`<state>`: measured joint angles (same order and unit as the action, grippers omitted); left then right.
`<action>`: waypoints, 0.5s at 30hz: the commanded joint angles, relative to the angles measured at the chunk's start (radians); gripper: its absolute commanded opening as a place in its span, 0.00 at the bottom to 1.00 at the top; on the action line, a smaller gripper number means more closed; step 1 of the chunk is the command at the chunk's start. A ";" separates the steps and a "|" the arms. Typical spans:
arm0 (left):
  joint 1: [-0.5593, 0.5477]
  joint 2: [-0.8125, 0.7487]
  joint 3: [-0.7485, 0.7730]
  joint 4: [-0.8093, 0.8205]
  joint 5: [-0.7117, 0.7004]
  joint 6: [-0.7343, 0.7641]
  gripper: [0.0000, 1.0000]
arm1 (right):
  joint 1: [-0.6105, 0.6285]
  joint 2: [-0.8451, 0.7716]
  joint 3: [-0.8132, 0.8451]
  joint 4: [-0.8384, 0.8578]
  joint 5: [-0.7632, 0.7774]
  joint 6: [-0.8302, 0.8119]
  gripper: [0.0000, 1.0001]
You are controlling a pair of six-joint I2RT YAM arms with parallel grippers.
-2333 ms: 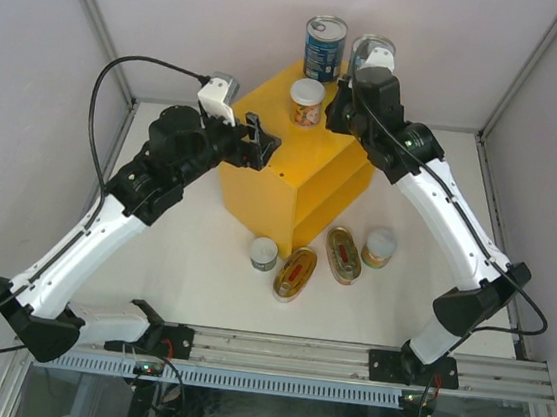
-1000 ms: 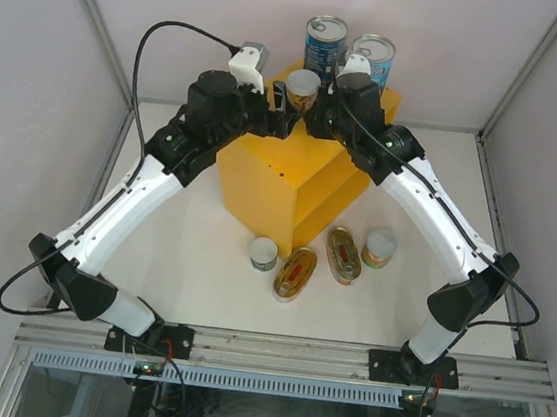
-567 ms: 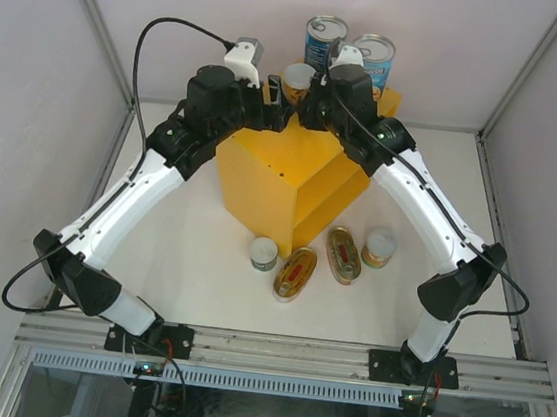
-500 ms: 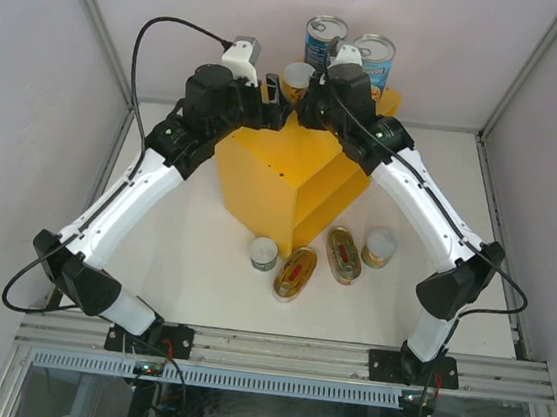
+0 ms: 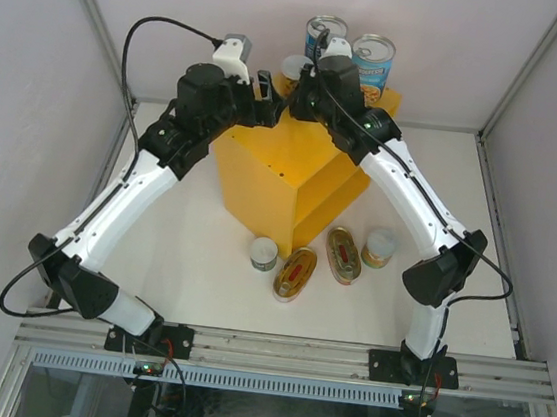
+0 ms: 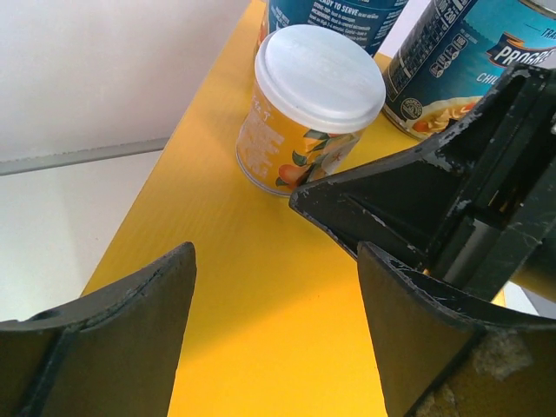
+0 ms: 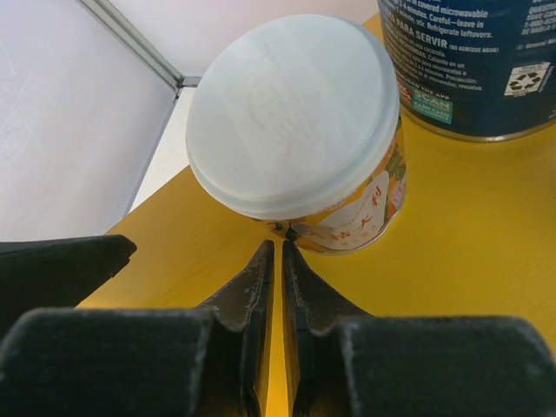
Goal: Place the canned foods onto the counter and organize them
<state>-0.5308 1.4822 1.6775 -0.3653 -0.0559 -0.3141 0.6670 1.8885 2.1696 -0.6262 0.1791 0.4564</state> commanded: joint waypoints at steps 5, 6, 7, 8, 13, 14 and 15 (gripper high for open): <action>0.012 -0.087 -0.042 0.051 0.006 -0.013 0.79 | -0.009 0.027 0.082 0.009 -0.001 0.001 0.07; 0.013 -0.095 -0.047 0.052 0.004 -0.013 0.79 | -0.009 0.030 0.089 0.004 -0.002 0.001 0.07; 0.012 -0.101 -0.053 0.051 0.003 -0.013 0.79 | -0.008 0.033 0.094 -0.001 -0.003 -0.001 0.06; 0.013 -0.109 -0.058 0.049 0.003 -0.013 0.79 | -0.007 0.031 0.095 -0.006 -0.003 -0.001 0.06; 0.013 -0.178 -0.090 0.021 -0.007 -0.008 0.80 | 0.020 -0.013 0.074 -0.024 0.011 -0.019 0.07; 0.013 -0.197 -0.098 0.008 -0.012 -0.003 0.81 | 0.026 -0.030 0.063 -0.028 0.020 -0.025 0.08; 0.012 -0.219 -0.105 -0.007 -0.016 0.002 0.81 | 0.031 -0.045 0.051 -0.032 0.027 -0.030 0.09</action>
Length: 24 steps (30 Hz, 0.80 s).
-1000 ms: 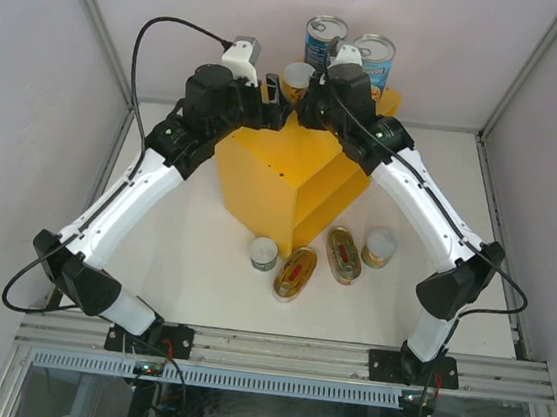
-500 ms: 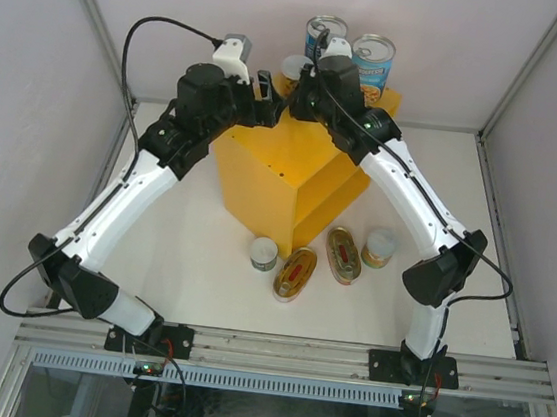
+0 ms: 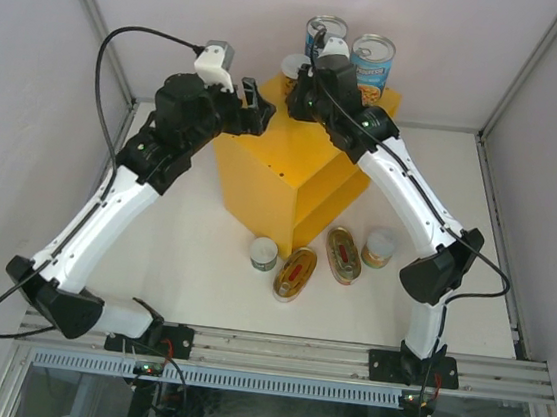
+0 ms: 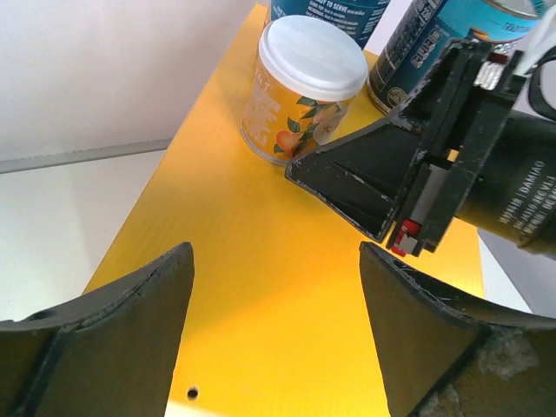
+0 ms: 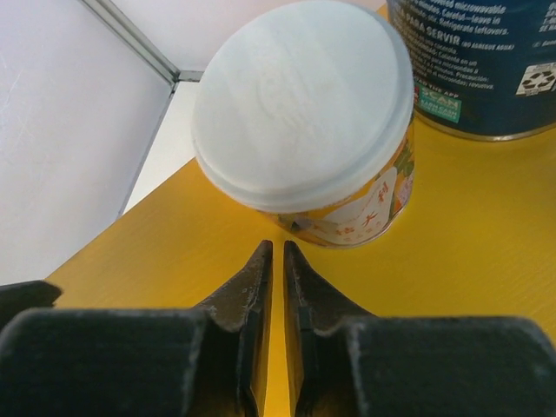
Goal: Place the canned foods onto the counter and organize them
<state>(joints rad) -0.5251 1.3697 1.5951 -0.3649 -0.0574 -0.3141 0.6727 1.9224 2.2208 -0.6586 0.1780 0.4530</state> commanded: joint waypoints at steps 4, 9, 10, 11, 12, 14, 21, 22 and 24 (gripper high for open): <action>0.007 -0.209 -0.063 -0.091 -0.054 0.057 0.84 | 0.030 -0.158 -0.049 -0.036 0.037 -0.028 0.16; 0.007 -0.355 -0.154 -0.160 -0.094 0.079 0.87 | 0.049 -0.313 -0.197 -0.045 0.081 -0.025 0.31; 0.007 -0.379 -0.171 -0.170 -0.088 0.077 0.87 | 0.053 -0.358 -0.225 -0.049 0.093 -0.023 0.33; 0.007 -0.404 -0.201 -0.176 -0.082 0.069 0.87 | 0.058 -0.388 -0.254 -0.055 0.105 -0.021 0.36; 0.007 -0.428 -0.222 -0.179 -0.074 0.059 0.87 | 0.063 -0.420 -0.282 -0.063 0.119 -0.018 0.39; 0.003 -0.482 -0.284 -0.186 -0.059 0.034 0.87 | 0.068 -0.484 -0.343 -0.075 0.144 -0.010 0.43; -0.044 -0.596 -0.440 -0.304 -0.069 -0.022 0.86 | 0.070 -0.710 -0.561 -0.108 0.251 0.020 0.55; -0.056 -0.606 -0.465 -0.317 -0.072 -0.030 0.86 | 0.070 -0.737 -0.587 -0.114 0.261 0.024 0.55; -0.107 -0.616 -0.517 -0.347 -0.085 -0.044 0.86 | 0.070 -0.788 -0.640 -0.121 0.277 0.042 0.57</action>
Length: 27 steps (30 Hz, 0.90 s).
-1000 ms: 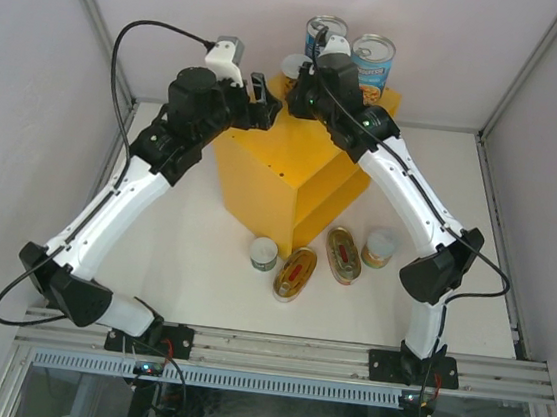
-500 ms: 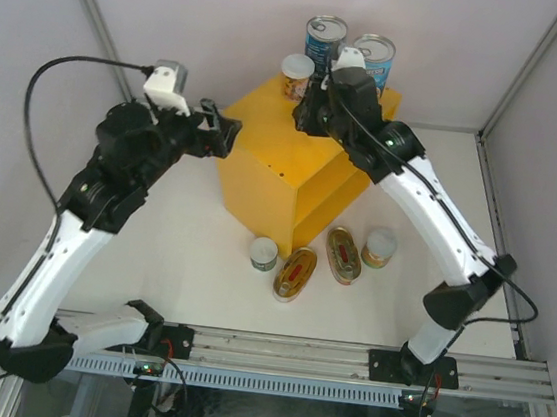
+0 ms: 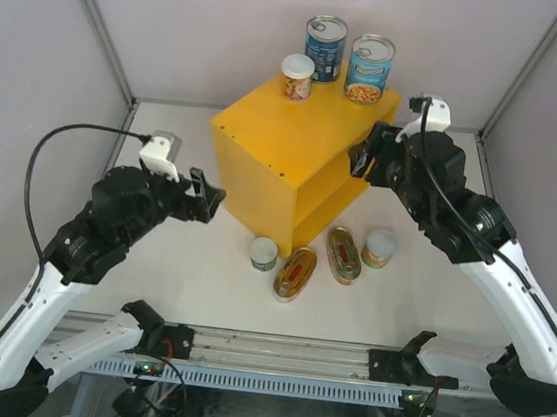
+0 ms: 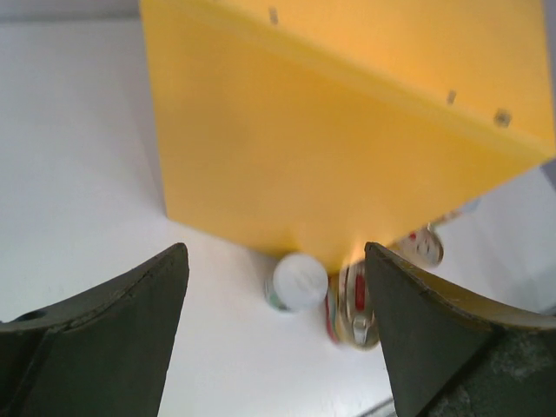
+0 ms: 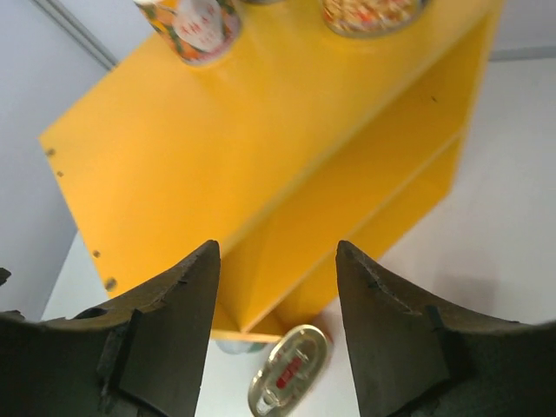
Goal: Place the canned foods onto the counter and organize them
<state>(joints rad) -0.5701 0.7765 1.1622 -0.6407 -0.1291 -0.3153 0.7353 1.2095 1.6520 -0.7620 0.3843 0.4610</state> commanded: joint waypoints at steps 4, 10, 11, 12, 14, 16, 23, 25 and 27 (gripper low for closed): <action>-0.158 -0.010 -0.166 -0.095 -0.047 -0.072 0.86 | 0.000 -0.161 -0.172 -0.027 0.081 0.069 0.57; -0.243 0.013 -0.264 -0.077 -0.084 -0.119 0.86 | -0.002 -0.218 -0.242 -0.042 0.088 0.104 0.57; -0.249 0.011 -0.285 -0.071 -0.087 -0.132 0.86 | -0.002 -0.222 -0.247 -0.046 0.088 0.107 0.57; -0.255 0.006 -0.319 -0.061 -0.090 -0.152 0.86 | -0.002 -0.224 -0.249 -0.051 0.089 0.111 0.57; -0.269 -0.006 -0.373 -0.030 -0.098 -0.188 0.86 | -0.003 -0.226 -0.254 -0.055 0.092 0.117 0.57; -0.289 -0.019 -0.427 0.004 -0.121 -0.220 0.86 | -0.002 -0.228 -0.257 -0.056 0.094 0.120 0.57; -0.350 0.001 -0.534 0.130 -0.203 -0.258 0.86 | -0.002 -0.213 -0.266 -0.049 0.094 0.119 0.57; -0.365 0.022 -0.551 0.165 -0.224 -0.258 0.87 | -0.002 -0.210 -0.265 -0.046 0.096 0.115 0.57; -0.375 0.044 -0.564 0.207 -0.233 -0.254 0.87 | -0.005 -0.208 -0.267 -0.046 0.095 0.112 0.57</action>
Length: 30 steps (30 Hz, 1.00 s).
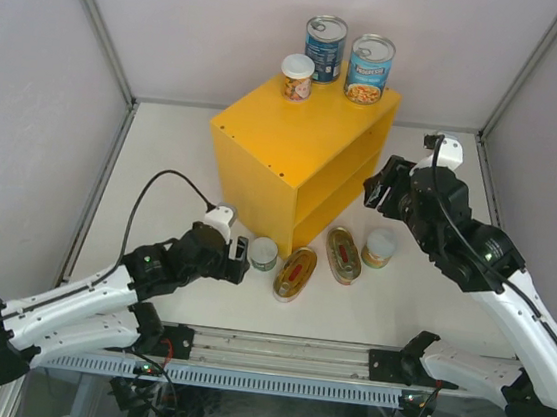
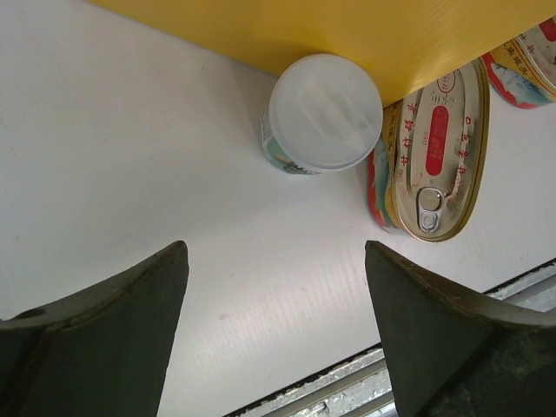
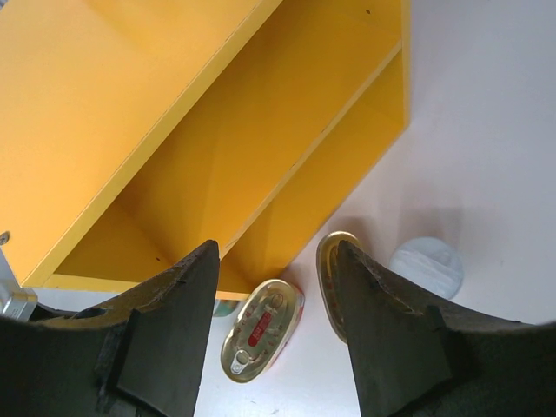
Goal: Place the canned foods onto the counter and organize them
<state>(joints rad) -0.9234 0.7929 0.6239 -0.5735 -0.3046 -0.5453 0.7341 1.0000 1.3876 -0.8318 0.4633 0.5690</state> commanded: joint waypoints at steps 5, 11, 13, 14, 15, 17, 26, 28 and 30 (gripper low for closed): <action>-0.038 0.097 -0.047 0.241 -0.083 -0.002 0.87 | -0.019 -0.005 -0.014 0.023 0.004 0.011 0.57; -0.038 0.192 -0.065 0.347 -0.091 0.029 0.88 | -0.022 -0.016 -0.028 0.021 -0.001 0.018 0.56; -0.038 0.213 -0.074 0.387 -0.084 0.038 0.88 | -0.022 -0.019 -0.028 0.017 0.001 0.017 0.56; -0.038 0.223 -0.079 0.406 -0.077 0.044 0.88 | -0.024 -0.020 -0.028 0.014 0.002 0.017 0.56; -0.038 0.233 -0.081 0.421 -0.070 0.049 0.88 | -0.026 -0.021 -0.028 0.010 0.002 0.018 0.56; -0.038 0.260 -0.079 0.445 -0.063 0.062 0.88 | -0.034 -0.025 -0.031 0.005 0.001 0.019 0.56; -0.038 0.353 -0.072 0.532 -0.029 0.108 0.89 | -0.066 -0.041 -0.048 -0.007 -0.016 0.026 0.56; -0.038 0.374 -0.069 0.544 -0.027 0.115 0.89 | -0.069 -0.043 -0.048 -0.009 -0.016 0.026 0.56; -0.038 0.395 -0.066 0.555 -0.023 0.120 0.89 | -0.073 -0.044 -0.048 -0.013 -0.017 0.026 0.56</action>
<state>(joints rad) -0.9581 1.1614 0.5522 -0.0914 -0.3405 -0.4595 0.6689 0.9718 1.3415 -0.8429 0.4515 0.5842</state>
